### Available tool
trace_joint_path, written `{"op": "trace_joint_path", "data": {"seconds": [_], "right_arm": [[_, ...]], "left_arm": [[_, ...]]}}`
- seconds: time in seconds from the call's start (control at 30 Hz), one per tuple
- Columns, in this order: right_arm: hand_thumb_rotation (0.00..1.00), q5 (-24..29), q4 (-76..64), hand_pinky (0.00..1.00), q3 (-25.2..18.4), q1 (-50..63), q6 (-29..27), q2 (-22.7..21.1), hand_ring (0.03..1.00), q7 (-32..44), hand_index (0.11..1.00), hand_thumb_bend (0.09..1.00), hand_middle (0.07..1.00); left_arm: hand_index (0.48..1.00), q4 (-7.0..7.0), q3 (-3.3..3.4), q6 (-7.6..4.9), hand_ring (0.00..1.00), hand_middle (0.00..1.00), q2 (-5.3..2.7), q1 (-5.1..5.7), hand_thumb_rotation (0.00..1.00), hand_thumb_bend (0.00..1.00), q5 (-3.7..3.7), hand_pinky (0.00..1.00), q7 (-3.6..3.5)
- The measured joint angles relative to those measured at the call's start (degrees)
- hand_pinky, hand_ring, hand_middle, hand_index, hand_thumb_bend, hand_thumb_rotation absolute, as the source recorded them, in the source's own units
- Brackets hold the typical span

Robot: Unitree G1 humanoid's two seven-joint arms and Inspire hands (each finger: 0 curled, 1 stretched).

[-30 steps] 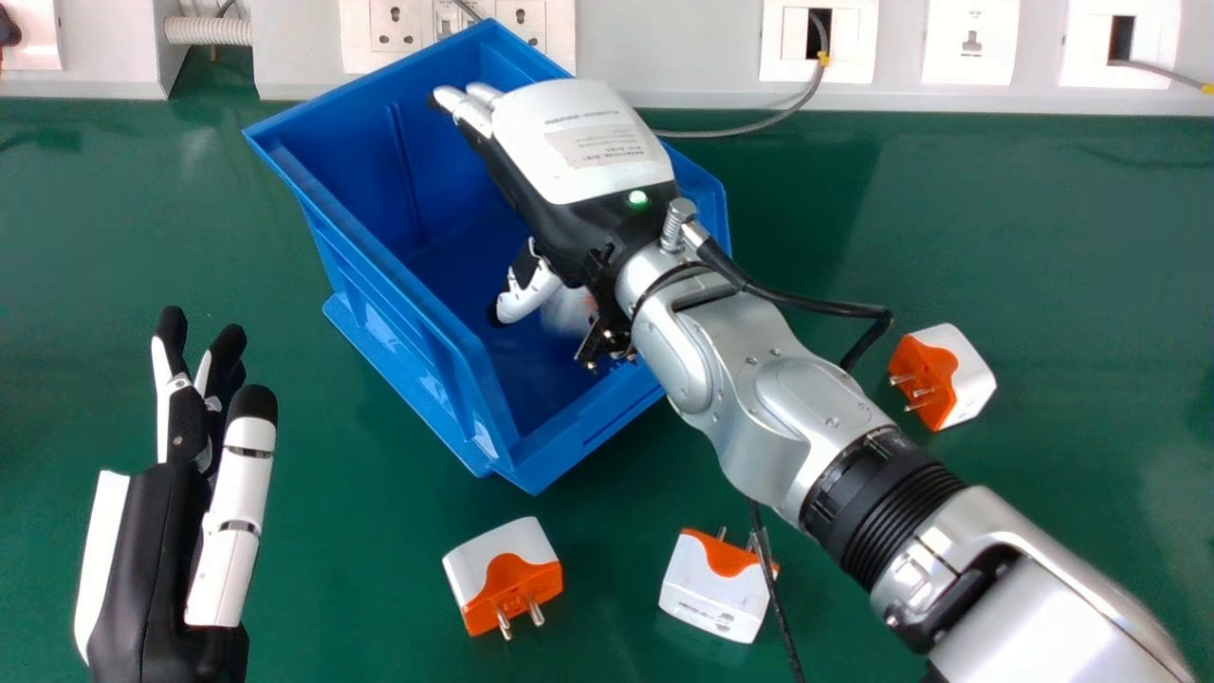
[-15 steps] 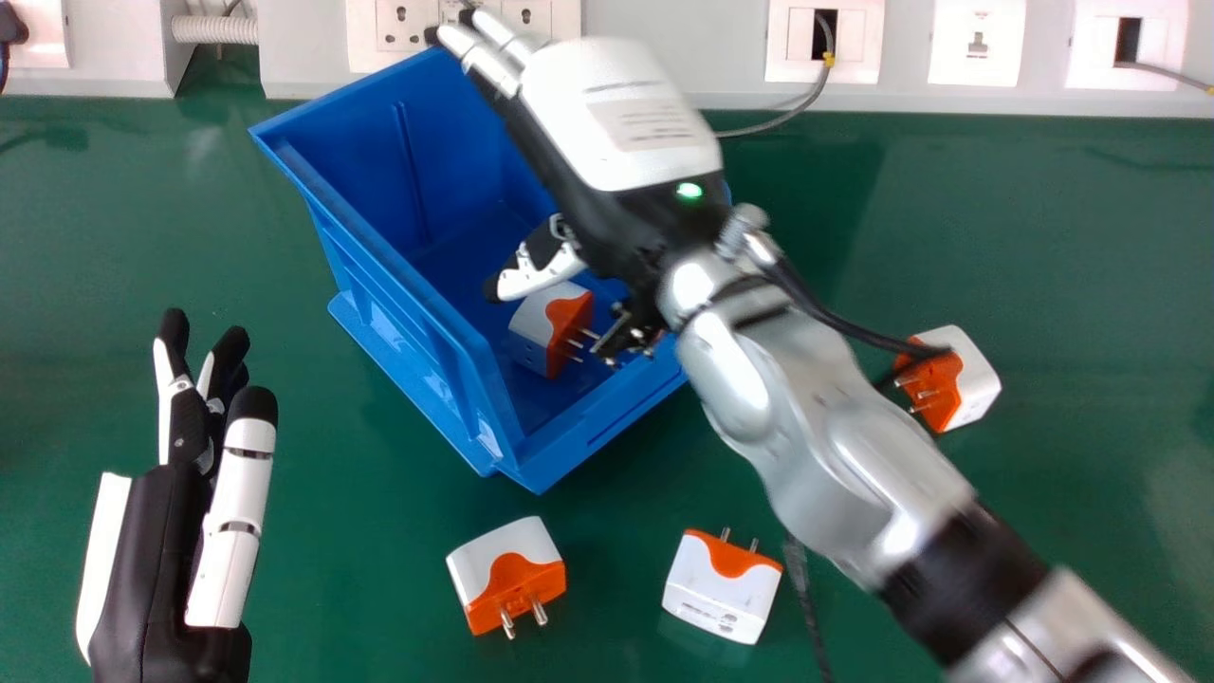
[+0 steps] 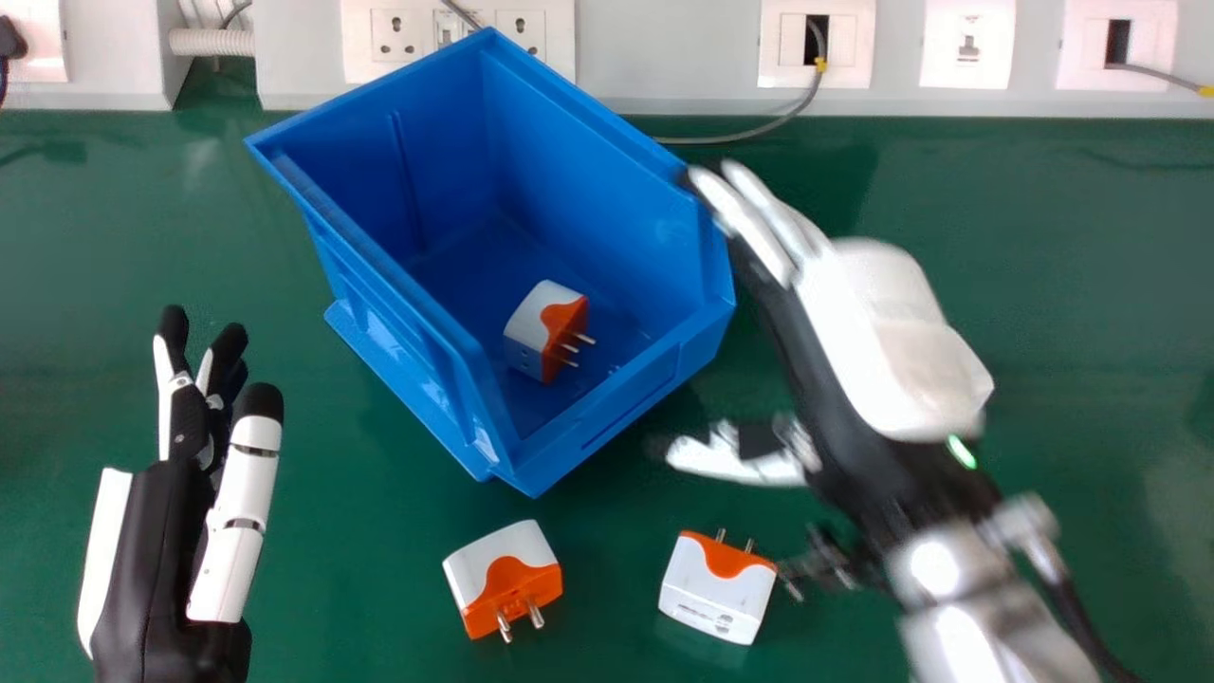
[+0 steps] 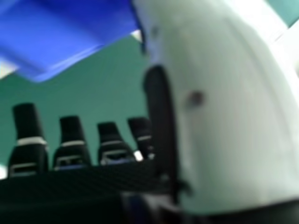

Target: Pick all objects and put in blue box

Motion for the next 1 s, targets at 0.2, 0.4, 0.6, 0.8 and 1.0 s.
{"op": "trace_joint_path", "data": {"seconds": [0.2, 0.4, 0.6, 0.8, 1.0], "right_arm": [[0.3, 1.4, -0.7, 0.72, -8.0, 7.9, -3.8, -0.3, 0.892, -5.7, 0.931, 0.601, 0.95], [0.36, 1.0, 6.0, 0.7, -12.1, 8.3, -3.5, 0.3, 0.874, -10.6, 0.914, 0.629, 0.935], [0.35, 1.5, 11.7, 0.73, -13.6, 5.0, -1.4, 1.4, 0.882, -11.1, 0.915, 0.634, 0.937], [0.43, 1.2, 16.5, 0.74, -14.1, -0.9, 3.7, 2.3, 0.885, -10.7, 0.926, 0.629, 0.937], [0.51, 1.1, 21.1, 0.73, -13.0, -6.0, 11.4, 4.4, 0.878, -8.3, 0.915, 0.621, 0.921]], "left_arm": [[0.984, 0.32, 0.09, -0.25, 1.0, 0.98, 0.58, -0.08, 0.84, 0.28, -0.28, 1.0, -0.25], [0.985, 0.64, 0.17, -0.6, 1.0, 0.98, 0.83, -0.27, 0.84, 0.33, -0.36, 1.0, -0.82], [0.993, 0.65, 0.26, -0.62, 1.0, 0.99, 0.89, -0.43, 0.84, 0.32, -0.54, 1.0, -1.24], [0.988, 0.64, 0.27, -0.62, 1.0, 0.98, 0.91, -0.52, 0.83, 0.34, -1.09, 1.0, -1.26], [0.989, 0.69, 0.31, -0.76, 1.0, 0.98, 1.08, -0.57, 0.82, 0.32, -1.48, 1.0, -1.42]]}}
